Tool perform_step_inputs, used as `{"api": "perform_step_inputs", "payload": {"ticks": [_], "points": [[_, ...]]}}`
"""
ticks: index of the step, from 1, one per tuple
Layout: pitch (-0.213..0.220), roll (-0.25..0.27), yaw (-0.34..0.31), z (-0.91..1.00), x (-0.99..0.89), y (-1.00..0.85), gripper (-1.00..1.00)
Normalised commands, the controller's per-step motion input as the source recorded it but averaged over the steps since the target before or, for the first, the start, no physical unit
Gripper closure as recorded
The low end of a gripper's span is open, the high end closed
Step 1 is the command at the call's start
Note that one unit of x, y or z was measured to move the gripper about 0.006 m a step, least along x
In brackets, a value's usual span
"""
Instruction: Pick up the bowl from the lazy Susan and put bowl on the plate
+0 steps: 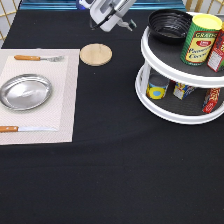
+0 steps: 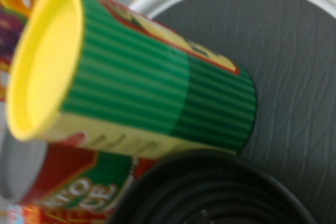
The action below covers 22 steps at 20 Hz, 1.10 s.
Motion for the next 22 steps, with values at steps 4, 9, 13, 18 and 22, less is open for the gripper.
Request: {"api": "perform_step_inputs", "payload": {"ticks": [4, 9, 13, 18, 22], "points": [[-0.052, -0.308, 0.0, -0.05, -0.29, 0.28, -1.0], [-0.01, -0.308, -0.003, 0.02, -0.15, 0.2, -1.0], [0.001, -0.289, 0.0, 0.0, -0.02, 0.35, -1.0], [0.008, -0.219, 0.006, 0.0, -0.15, 0.22, -1.0], [0.039, -0.106, 0.012, 0.03, -0.05, -0.09, 1.0]]}}
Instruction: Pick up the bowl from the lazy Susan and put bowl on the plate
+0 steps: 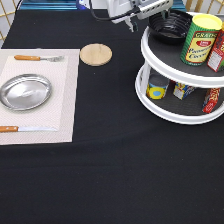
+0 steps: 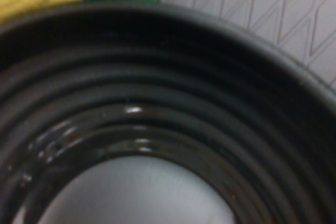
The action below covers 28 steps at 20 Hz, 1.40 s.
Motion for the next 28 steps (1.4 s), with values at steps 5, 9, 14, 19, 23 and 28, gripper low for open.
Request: {"api": "perform_step_inputs", "payload": {"ticks": [5, 9, 14, 19, 23, 28], "points": [[0.064, -0.05, 0.001, 0.0, 0.02, -0.06, 1.0], [0.08, -0.042, 0.002, 0.0, 0.05, 0.11, 1.0], [0.087, -0.041, 0.012, 0.08, 0.02, 0.24, 1.0], [0.009, -0.043, -0.006, 0.32, 0.02, -0.08, 1.0], [0.013, -0.008, -0.059, 0.58, 0.09, -0.22, 1.0], [0.083, -0.015, -0.106, 0.86, 0.27, -0.17, 1.0]]}}
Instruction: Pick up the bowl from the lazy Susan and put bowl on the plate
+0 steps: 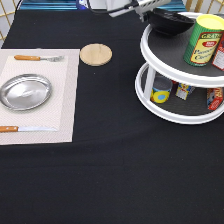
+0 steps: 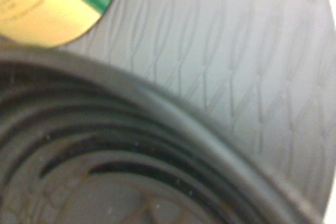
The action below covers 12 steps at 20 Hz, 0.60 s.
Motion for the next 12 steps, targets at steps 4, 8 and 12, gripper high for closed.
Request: {"api": "perform_step_inputs", "payload": {"ticks": [4, 8, 12], "points": [[0.166, 0.022, -0.152, 0.69, 0.35, -0.38, 1.0], [0.187, 0.002, -0.161, 0.48, 0.51, -0.34, 1.0], [0.134, -0.012, -0.181, 0.1, 0.6, -0.35, 1.0]]}}
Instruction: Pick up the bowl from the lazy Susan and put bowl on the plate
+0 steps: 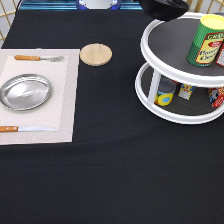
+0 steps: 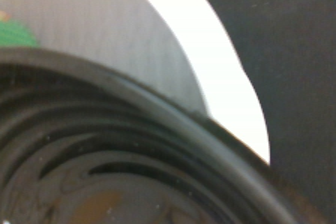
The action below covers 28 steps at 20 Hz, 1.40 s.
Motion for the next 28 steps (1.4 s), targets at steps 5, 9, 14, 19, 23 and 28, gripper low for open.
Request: {"api": "perform_step_inputs", "payload": {"ticks": [5, 9, 14, 19, 23, 28], "points": [[0.116, -0.01, -0.184, 0.0, 0.61, -0.35, 1.0], [0.096, 0.0, -0.123, 0.04, 0.61, -0.53, 1.0], [0.081, 0.0, -0.058, 0.16, 0.5, -0.76, 1.0], [0.046, 0.0, -0.004, 0.09, 0.41, -0.97, 1.0], [0.025, 0.004, 0.0, 0.0, 0.38, -1.0, 1.0], [0.016, 0.001, -0.016, -0.25, 0.16, -0.98, 1.0]]}}
